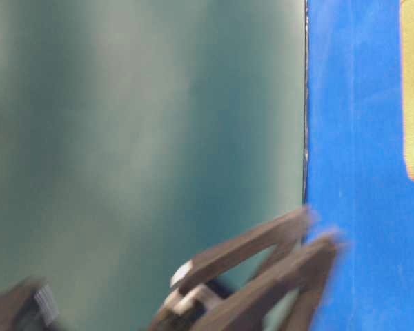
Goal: Fold the orange towel.
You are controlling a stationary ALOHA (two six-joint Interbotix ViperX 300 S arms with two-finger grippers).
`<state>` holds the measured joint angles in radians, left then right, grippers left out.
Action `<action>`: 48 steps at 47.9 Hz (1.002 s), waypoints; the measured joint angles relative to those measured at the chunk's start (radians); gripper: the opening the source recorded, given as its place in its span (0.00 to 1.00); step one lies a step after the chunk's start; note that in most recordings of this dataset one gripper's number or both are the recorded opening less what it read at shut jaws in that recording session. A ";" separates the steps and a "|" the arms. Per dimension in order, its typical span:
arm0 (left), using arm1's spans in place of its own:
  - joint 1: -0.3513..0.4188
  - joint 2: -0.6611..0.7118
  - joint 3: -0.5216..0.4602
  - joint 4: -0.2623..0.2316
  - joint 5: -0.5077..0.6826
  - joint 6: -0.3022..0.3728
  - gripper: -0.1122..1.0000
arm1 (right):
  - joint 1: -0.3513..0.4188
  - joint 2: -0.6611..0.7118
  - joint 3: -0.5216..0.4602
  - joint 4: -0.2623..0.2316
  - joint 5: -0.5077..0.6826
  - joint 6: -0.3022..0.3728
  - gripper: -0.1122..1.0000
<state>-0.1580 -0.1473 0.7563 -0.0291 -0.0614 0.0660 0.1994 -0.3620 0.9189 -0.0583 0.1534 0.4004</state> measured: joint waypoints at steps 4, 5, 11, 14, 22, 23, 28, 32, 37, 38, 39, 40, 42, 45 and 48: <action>0.000 -0.071 0.043 0.000 -0.002 0.000 0.63 | 0.000 -0.103 0.029 -0.029 0.005 0.000 0.63; 0.000 -0.087 0.055 0.000 -0.002 0.000 0.63 | 0.000 -0.127 0.037 -0.034 0.006 0.000 0.63; 0.002 -0.192 0.127 0.000 -0.012 0.000 0.63 | -0.018 -0.268 0.083 -0.069 0.020 0.000 0.63; 0.003 -0.247 0.163 0.000 -0.020 0.000 0.64 | -0.031 -0.337 0.100 -0.092 0.035 0.000 0.63; 0.005 -0.414 0.262 0.000 -0.052 0.000 0.63 | -0.032 -0.499 0.138 -0.163 0.078 0.000 0.63; 0.006 -0.434 0.272 0.000 -0.054 0.000 0.63 | -0.032 -0.514 0.143 -0.170 0.081 0.000 0.63; 0.006 -0.531 0.319 0.000 -0.055 0.000 0.63 | -0.038 -0.583 0.179 -0.204 0.084 0.000 0.62; 0.008 -0.603 0.362 0.002 -0.055 0.000 0.63 | -0.052 -0.640 0.221 -0.221 0.080 0.000 0.63; 0.009 -0.695 0.419 0.000 -0.055 0.000 0.63 | -0.077 -0.706 0.279 -0.230 0.061 0.000 0.62; 0.011 -0.710 0.430 0.000 -0.057 0.000 0.64 | -0.083 -0.719 0.290 -0.232 0.055 0.000 0.62; 0.011 -0.726 0.440 0.000 -0.055 0.000 0.63 | -0.087 -0.730 0.301 -0.232 0.048 0.000 0.62; 0.011 -0.741 0.449 0.000 -0.055 0.000 0.63 | -0.094 -0.742 0.314 -0.232 0.041 0.000 0.62; 0.012 -0.770 0.472 0.000 -0.057 0.000 0.63 | -0.103 -0.761 0.334 -0.233 0.029 0.000 0.62; 0.015 -0.813 0.506 0.000 -0.057 0.000 0.63 | -0.112 -0.784 0.365 -0.233 0.008 0.000 0.62; 0.021 -0.861 0.540 0.000 -0.057 0.000 0.63 | -0.121 -0.799 0.396 -0.233 -0.014 0.000 0.62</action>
<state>-0.1365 -1.0078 1.2962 -0.0291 -0.1181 0.0660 0.0782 -1.1612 1.3146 -0.2915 0.1396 0.4004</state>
